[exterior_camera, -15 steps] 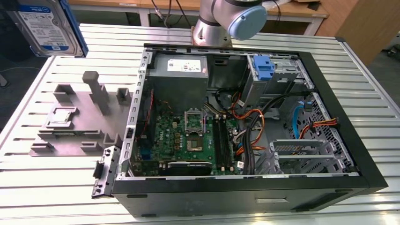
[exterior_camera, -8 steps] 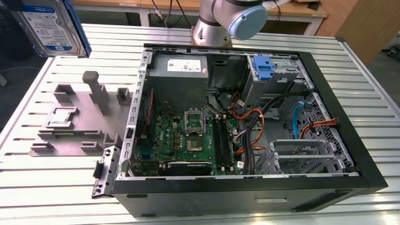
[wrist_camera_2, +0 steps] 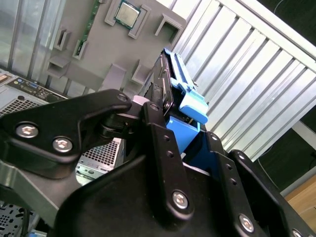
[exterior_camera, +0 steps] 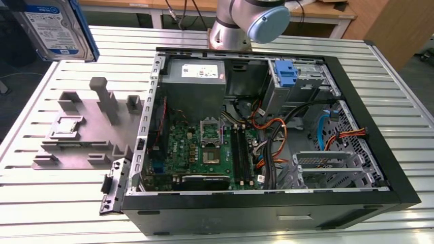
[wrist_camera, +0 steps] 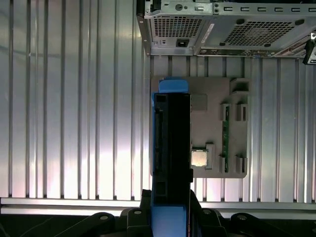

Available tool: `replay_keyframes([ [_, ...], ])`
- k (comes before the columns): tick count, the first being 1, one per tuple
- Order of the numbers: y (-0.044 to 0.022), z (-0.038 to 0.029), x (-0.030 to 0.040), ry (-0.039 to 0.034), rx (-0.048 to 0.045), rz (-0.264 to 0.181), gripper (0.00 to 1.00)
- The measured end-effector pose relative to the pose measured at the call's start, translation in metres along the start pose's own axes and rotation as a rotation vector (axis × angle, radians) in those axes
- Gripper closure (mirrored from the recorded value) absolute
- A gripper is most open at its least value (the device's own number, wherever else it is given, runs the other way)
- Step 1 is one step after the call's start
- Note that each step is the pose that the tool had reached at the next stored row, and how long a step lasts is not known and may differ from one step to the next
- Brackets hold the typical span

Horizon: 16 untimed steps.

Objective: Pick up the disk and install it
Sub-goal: 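Pick up the disk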

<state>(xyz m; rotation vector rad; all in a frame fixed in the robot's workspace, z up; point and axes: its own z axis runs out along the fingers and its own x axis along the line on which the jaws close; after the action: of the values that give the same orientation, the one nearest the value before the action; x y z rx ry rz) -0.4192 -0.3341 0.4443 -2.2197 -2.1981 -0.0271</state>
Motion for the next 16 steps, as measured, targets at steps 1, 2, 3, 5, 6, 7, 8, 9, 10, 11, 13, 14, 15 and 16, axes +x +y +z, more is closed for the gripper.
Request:
replay_keyframes([
  [1, 0.0, -0.0007, 0.0, 0.0, 0.0, 0.0, 0.63],
  [2, 0.0, -0.0016, 0.0, 0.0, 0.0, 0.0, 0.63],
  [3, 0.0, -0.0025, 0.0001, 0.0, 0.0, 0.0, 0.63],
  [5, 0.0, -0.0036, 0.0001, 0.0, -0.0001, 0.0, 0.63],
  [6, 0.0, -0.0042, 0.0001, 0.0001, -0.0001, 0.0, 0.63],
  [7, 0.0, -0.005, 0.0001, 0.0, -0.0001, 0.0, 0.63],
  [8, 0.0, -0.0059, 0.0001, 0.0, 0.0, 0.0, 0.63],
  [9, 0.0, -0.0069, 0.0002, 0.0, -0.0001, 0.0, 0.63],
  [10, 0.0, -0.0079, 0.0002, 0.0, -0.0001, 0.0, 0.63],
  [11, 0.0, -0.009, 0.0002, 0.0, -0.0001, 0.0, 0.63],
  [13, 0.0, -0.0112, 0.0003, 0.0, -0.0001, 0.0, 0.63],
  [14, 0.0, -0.0123, 0.0003, 0.0001, 0.0, 0.0, 0.63],
  [15, 0.0, -0.0134, 0.0003, 0.0, 0.0, 0.0, 0.63],
  [16, 0.0, -0.0148, 0.0004, 0.0, 0.0, 0.0, 0.63],
])
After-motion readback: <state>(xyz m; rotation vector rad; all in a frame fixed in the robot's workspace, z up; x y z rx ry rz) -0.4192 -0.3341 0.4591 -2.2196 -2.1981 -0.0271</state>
